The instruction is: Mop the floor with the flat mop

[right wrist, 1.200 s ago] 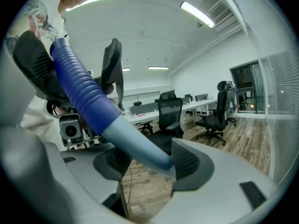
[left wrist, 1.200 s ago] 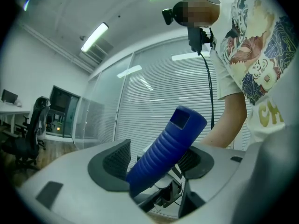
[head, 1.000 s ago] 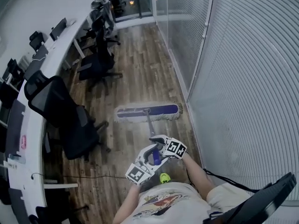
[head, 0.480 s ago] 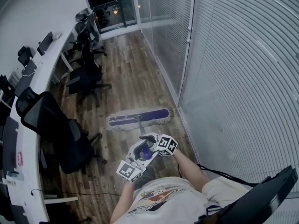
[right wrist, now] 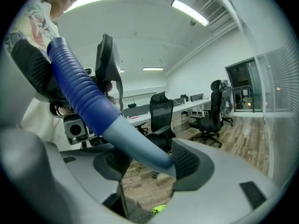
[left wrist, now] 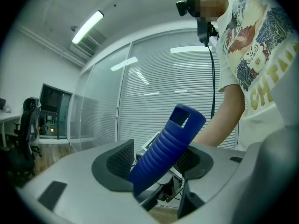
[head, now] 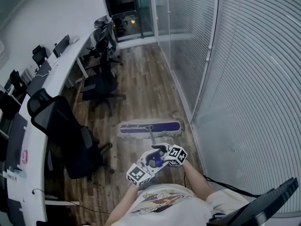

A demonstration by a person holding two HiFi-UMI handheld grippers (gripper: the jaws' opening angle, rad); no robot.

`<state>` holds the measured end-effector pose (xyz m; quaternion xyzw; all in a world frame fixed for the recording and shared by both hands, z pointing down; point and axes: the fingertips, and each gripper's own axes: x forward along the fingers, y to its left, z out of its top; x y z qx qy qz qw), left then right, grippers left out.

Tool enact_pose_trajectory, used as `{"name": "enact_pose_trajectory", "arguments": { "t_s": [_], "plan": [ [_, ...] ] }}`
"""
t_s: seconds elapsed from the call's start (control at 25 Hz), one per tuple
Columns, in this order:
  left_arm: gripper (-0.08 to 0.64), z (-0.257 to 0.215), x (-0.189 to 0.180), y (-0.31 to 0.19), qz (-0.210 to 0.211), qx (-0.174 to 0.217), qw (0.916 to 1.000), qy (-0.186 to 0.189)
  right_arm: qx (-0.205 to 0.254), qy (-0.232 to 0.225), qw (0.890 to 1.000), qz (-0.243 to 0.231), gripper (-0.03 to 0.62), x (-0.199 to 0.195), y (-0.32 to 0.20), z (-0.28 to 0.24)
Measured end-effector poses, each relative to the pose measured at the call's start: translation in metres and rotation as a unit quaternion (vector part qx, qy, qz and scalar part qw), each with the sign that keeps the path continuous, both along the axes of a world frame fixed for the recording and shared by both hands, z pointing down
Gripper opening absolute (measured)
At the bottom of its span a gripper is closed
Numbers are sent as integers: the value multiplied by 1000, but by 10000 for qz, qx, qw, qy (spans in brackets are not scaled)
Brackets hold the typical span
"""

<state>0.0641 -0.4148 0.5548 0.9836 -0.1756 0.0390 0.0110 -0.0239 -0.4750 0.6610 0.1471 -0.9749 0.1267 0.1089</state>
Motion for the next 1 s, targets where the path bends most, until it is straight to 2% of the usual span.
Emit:
{"name": "enact_pose_trajectory", "arguments": {
  "t_s": [0.2,0.52,0.8,1.0],
  "plan": [
    [241,11,3,15,-137,140,9996,-204,57,144,9999,-26,233,4,13,8],
    [239,37,23,83,-114,120,9980,-607,220,599,9975,-312,234,20,78,35],
    [238,23,33,117,-253,51,9982,-533,151,245,9993,-246,235,30,115,21],
    [238,25,43,155,-36,27,9971,-759,148,213,9994,-242,235,37,150,21]
  ]
}}
